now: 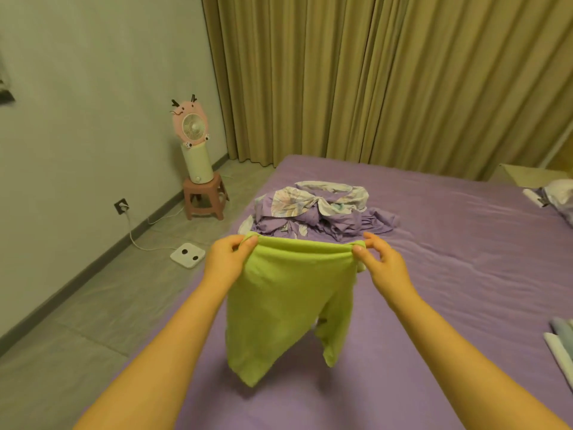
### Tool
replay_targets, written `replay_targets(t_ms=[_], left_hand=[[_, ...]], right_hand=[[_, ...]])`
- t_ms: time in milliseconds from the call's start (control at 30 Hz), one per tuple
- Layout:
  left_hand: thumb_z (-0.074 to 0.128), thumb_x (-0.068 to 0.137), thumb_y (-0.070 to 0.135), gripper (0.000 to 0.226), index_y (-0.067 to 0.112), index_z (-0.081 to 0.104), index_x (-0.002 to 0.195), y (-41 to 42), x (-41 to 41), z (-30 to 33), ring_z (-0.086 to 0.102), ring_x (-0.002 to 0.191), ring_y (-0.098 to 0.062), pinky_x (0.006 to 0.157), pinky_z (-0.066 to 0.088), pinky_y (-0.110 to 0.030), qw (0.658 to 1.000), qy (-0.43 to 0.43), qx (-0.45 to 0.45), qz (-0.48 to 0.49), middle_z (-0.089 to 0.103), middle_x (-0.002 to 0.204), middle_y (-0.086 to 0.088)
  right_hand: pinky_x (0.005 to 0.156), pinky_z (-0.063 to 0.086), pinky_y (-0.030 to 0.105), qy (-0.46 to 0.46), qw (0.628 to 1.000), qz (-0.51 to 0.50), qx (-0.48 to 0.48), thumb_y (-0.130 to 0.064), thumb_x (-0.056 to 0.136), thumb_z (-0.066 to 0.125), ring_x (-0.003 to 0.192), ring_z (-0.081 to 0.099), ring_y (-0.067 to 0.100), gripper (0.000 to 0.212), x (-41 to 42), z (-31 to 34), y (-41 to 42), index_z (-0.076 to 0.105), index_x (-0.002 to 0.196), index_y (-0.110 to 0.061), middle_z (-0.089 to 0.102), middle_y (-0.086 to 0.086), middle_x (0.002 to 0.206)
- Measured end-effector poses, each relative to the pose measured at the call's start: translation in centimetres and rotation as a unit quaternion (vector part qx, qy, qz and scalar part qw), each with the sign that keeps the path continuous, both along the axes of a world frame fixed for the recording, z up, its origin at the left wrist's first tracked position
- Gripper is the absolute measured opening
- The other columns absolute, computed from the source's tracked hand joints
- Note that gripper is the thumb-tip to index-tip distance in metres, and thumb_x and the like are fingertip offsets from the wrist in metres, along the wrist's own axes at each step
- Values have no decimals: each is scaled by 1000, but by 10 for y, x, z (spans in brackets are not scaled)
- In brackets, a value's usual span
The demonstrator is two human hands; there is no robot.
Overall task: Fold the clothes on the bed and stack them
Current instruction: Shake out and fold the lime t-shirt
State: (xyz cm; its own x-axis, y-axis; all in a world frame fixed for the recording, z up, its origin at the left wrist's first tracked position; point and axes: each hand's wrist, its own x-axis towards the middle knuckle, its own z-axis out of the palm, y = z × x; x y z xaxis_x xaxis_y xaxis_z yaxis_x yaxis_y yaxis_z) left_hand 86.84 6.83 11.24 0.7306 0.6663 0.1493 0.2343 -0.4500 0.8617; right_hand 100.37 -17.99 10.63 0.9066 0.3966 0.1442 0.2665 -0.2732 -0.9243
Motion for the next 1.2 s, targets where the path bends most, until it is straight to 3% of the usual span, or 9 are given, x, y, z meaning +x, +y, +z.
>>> replay_targets(t_ms=[167, 333, 533, 667, 800, 900, 933, 1000, 1200], left_hand=[[68, 87, 26, 16, 11, 74, 86, -51, 11, 69, 57, 76, -18, 73, 45, -35, 998, -51, 35, 5, 66, 79, -2], [70, 85, 28, 17, 14, 74, 94, -83, 16, 117, 60, 84, -16, 77, 46, -31, 996, -73, 59, -5, 68, 86, 2], [74, 79, 32, 12, 32, 65, 72, -100, 25, 144, 64, 93, -26, 83, 52, -44, 995, -74, 52, -43, 66, 80, 5], [69, 77, 47, 10, 40, 65, 84, -128, 26, 146, 57, 108, -21, 97, 45, -45, 986, -44, 125, -103, 66, 99, 10], [73, 81, 36, 48, 23, 57, 124, -197, 19, 133, 58, 103, -11, 93, 48, -31, 954, -8, 24, -298, 62, 113, 4], [74, 81, 30, 29, 15, 67, 105, -224, 25, 114, 62, 85, -11, 77, 50, -35, 949, 8, 54, -312, 69, 94, -1], [72, 82, 25, 16, 11, 69, 90, -227, 27, 112, 59, 74, -13, 70, 48, -38, 957, -9, 42, -287, 68, 81, -5], [71, 79, 24, 19, 6, 68, 75, -229, 31, 111, 55, 67, -16, 66, 48, -43, 963, -44, -25, -266, 66, 72, -13], [65, 89, 15, 15, 1, 69, 94, -230, 38, 120, 66, 87, -28, 82, 53, -49, 942, -88, -168, -276, 71, 94, -19]], right_hand=[[67, 48, 18, -59, 998, -1, 33, -17, 91, 60, 80, 61, 17, 8, -1, 62, -56, 65, 85, -19, 67, 0, 84], [63, 55, 32, -54, 994, -42, 80, -15, 89, 63, 67, 61, 17, 11, 2, 114, -98, 66, 79, -20, 67, 6, 76], [58, 57, 34, -58, 992, -73, 87, -16, 84, 70, 62, 63, 17, 11, -12, 154, -137, 63, 76, -14, 65, 3, 75], [57, 59, 34, -53, 994, -53, 85, -8, 84, 69, 59, 63, 15, 15, -34, 175, -137, 63, 81, 5, 57, -9, 79], [59, 60, 35, -68, 993, -60, 77, -7, 83, 69, 64, 64, 17, 18, -48, 182, -116, 63, 81, 9, 58, -6, 81], [62, 60, 36, -74, 991, -80, 77, -9, 82, 70, 69, 64, 18, 16, -52, 176, -105, 62, 80, 4, 62, 1, 83], [65, 59, 36, -72, 990, -88, 79, -10, 83, 70, 71, 64, 18, 15, -51, 171, -106, 63, 81, 3, 64, 4, 84], [70, 56, 37, -54, 989, -93, 98, -9, 83, 69, 75, 63, 19, 11, -50, 161, -114, 64, 87, -1, 64, 5, 84], [66, 49, 14, 1, 996, -44, 72, -12, 84, 69, 77, 62, 5, 17, -70, 103, -143, 62, 100, -12, 67, -1, 90]])
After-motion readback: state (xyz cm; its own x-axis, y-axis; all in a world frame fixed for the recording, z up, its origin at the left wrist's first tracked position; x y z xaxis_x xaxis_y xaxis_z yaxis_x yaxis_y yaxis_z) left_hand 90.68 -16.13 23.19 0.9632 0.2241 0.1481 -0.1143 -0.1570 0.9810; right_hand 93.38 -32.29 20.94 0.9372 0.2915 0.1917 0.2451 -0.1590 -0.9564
